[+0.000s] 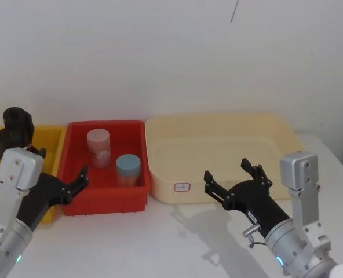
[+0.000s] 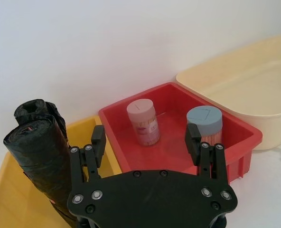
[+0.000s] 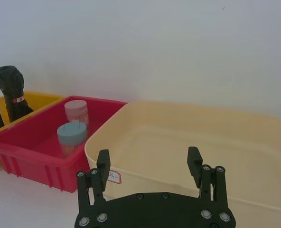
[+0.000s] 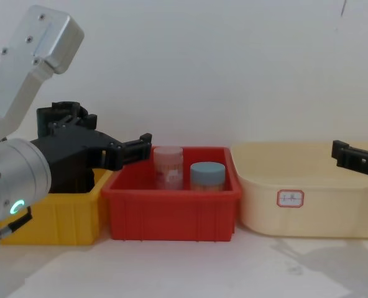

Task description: Pick up the garbage bag with the one hand and transfer it to the other hand.

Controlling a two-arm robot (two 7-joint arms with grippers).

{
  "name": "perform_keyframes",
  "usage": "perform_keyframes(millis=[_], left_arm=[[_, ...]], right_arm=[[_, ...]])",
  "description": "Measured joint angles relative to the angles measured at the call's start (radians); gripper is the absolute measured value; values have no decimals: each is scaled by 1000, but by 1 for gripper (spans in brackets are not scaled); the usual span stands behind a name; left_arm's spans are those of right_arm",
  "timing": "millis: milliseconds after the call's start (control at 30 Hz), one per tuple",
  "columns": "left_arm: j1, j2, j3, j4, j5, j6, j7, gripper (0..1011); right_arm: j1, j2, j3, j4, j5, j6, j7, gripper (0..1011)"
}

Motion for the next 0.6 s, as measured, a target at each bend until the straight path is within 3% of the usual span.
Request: perform_keyframes(millis=[600], left_arm=[[0,0,0,0,0,0,0,1001]], right_arm=[[0,0,0,0,0,0,0,999]])
